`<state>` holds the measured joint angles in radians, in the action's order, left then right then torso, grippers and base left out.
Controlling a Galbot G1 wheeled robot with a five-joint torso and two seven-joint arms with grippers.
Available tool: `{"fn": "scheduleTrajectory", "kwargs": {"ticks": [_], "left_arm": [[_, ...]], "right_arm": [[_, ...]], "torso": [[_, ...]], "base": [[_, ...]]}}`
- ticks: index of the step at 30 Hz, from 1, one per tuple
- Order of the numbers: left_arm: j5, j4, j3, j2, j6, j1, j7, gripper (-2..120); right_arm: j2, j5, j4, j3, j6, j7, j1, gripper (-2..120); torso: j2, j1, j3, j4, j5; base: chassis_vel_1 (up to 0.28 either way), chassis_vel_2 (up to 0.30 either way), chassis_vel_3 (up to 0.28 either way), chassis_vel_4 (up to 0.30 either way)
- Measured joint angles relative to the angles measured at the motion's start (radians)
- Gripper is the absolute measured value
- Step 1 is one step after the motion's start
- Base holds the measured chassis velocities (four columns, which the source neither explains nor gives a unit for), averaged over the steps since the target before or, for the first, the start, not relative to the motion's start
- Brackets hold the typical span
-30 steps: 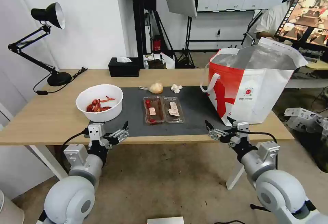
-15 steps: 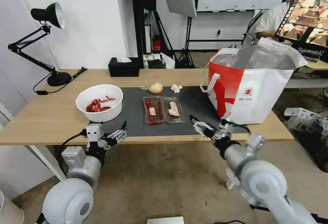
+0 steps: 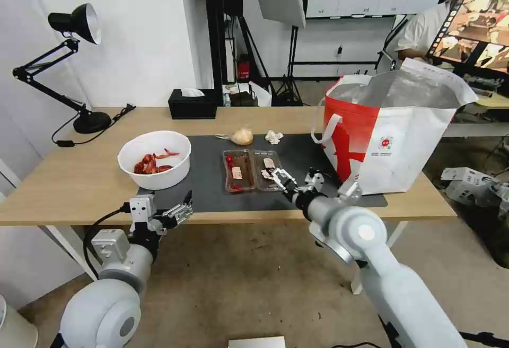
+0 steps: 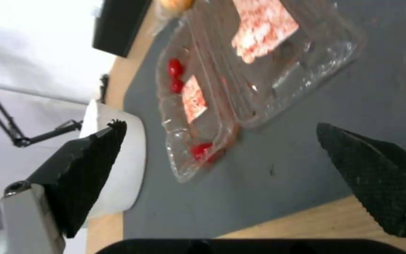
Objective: Pick up the trash from the table and place it into the takeout bag.
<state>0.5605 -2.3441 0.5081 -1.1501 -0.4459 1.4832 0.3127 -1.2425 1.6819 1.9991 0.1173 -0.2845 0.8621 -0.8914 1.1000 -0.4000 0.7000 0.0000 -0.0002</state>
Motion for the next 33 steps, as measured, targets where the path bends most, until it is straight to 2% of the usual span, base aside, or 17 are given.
{"fn": "scheduleTrajectory", "kwargs": {"ticks": [8, 33], "left_arm": [[0.002, 0.011, -0.001, 0.002, 0.003, -0.001, 0.002, 100], [0.003, 0.023, 0.003, 0.007, 0.006, -0.011, 0.005, 100]], "right_arm": [[-0.053, -0.005, -0.082, -0.001, 0.000, 0.016, 0.031, 100], [-0.100, -0.009, -0.164, -0.007, -0.004, 0.003, 0.077, 100]], "torso": [[0.000, 0.000, 0.000, 0.0000, 0.0001], [0.000, 0.000, 0.000, -0.0001, 0.0001]], "base": [[0.000, 0.000, 0.000, 0.000], [0.000, 0.000, 0.000, 0.000]]}}
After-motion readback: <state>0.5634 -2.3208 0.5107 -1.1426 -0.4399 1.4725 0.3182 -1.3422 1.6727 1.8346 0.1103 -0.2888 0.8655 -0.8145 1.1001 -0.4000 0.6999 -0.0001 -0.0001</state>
